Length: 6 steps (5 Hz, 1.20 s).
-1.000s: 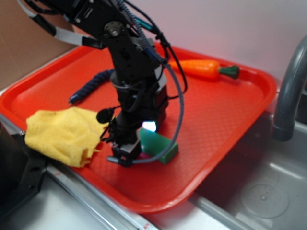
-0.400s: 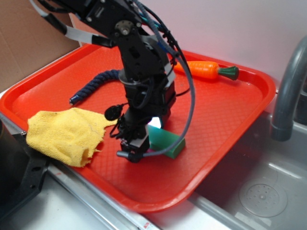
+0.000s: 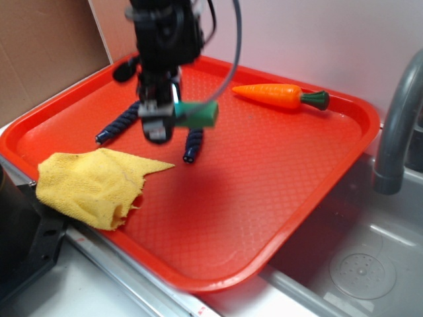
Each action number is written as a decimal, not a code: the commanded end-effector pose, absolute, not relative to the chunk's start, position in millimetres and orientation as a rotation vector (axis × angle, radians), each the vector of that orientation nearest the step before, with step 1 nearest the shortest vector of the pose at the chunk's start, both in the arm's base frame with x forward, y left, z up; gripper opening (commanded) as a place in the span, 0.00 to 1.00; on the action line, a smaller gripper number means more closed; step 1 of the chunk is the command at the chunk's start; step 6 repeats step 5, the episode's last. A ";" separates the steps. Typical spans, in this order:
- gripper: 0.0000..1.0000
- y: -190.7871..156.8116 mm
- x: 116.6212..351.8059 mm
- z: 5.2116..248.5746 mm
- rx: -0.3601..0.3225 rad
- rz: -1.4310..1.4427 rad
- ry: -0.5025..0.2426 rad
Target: Grab the green block.
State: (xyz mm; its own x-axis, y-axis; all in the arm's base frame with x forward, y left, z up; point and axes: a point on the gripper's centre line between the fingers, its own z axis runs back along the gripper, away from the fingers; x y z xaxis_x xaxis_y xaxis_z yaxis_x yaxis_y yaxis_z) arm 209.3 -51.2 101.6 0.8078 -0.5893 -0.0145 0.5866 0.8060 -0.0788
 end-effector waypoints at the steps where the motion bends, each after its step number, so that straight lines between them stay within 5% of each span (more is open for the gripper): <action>1: 0.00 -6.2 189.0 176.5 -0.082 -0.127 -0.085; 4: 0.00 10.9 145.3 200.6 -0.035 0.228 -0.125; 6: 0.00 9.6 146.3 199.5 -0.060 0.200 -0.117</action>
